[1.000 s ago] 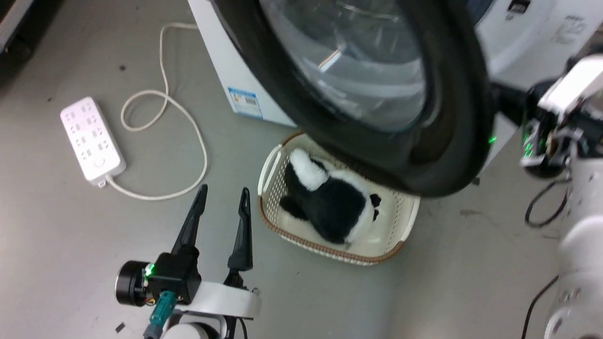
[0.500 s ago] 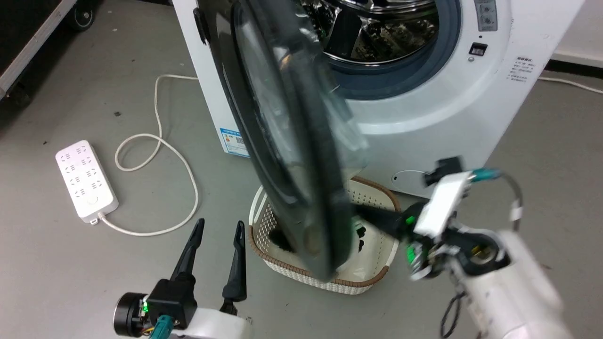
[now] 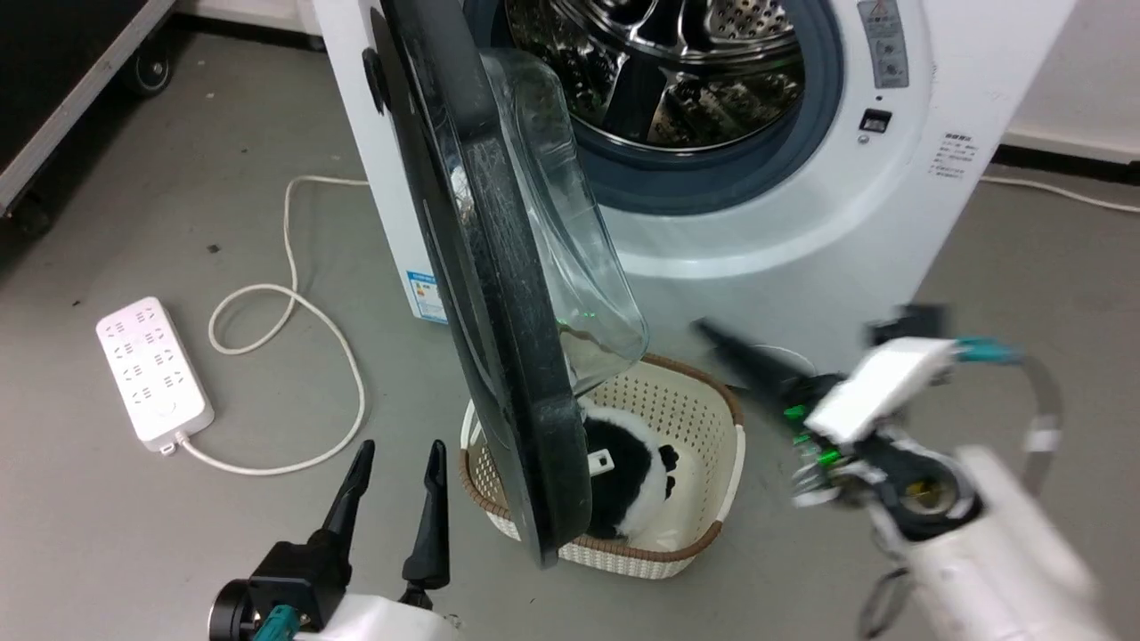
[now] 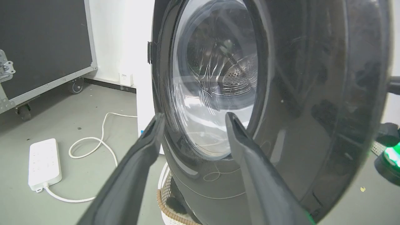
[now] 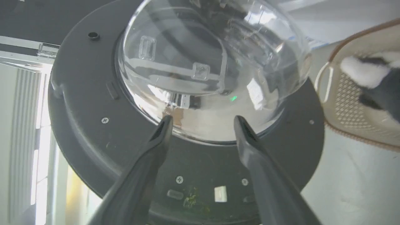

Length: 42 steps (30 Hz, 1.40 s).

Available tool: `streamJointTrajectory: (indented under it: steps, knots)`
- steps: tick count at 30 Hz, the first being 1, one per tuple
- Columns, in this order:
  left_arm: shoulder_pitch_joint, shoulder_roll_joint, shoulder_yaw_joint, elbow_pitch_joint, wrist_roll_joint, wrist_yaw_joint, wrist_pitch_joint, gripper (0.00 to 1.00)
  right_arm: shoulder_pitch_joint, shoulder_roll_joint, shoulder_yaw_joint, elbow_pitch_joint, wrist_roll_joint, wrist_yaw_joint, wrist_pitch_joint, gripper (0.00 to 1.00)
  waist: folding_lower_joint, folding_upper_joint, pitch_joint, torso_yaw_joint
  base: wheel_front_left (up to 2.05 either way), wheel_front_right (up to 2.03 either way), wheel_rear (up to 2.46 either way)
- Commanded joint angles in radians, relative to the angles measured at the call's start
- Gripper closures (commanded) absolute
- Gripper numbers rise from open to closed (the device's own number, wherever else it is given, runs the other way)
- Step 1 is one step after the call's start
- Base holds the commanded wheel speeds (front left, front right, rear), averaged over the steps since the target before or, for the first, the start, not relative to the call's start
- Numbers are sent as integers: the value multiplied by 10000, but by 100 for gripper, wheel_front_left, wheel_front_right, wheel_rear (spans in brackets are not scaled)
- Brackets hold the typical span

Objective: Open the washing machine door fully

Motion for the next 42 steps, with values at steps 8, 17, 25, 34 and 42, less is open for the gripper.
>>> streamJointTrajectory:
  steps: [8,17,25,34,42]
  knots:
    - [-51,12,645,-52,-89,-218,-55,0,1312,-2543,160,-2202,-5461,10,-5055,0,0,0,-299,-558,0,0,0]
    - [23,12,929,-223,104,-398,-55,0,3658,-1584,-2813,-3735,-12491,10,-6699,0,0,0,-256,-1069,0,0,0]
    - [168,46,1353,-28,817,-512,-55,0,5966,532,-4137,-6013,-15441,10,-6706,0,0,0,-273,-1298,0,0,0]
    - [258,65,1421,173,1360,-613,-55,63,6390,628,-4037,-6047,-14696,10,-6707,0,0,0,-189,-1386,0,0,0]
    - [196,51,1559,-55,1430,-658,-55,100,6175,630,-4098,-6115,-14571,10,-6708,0,0,0,-171,-1263,0,0,0]
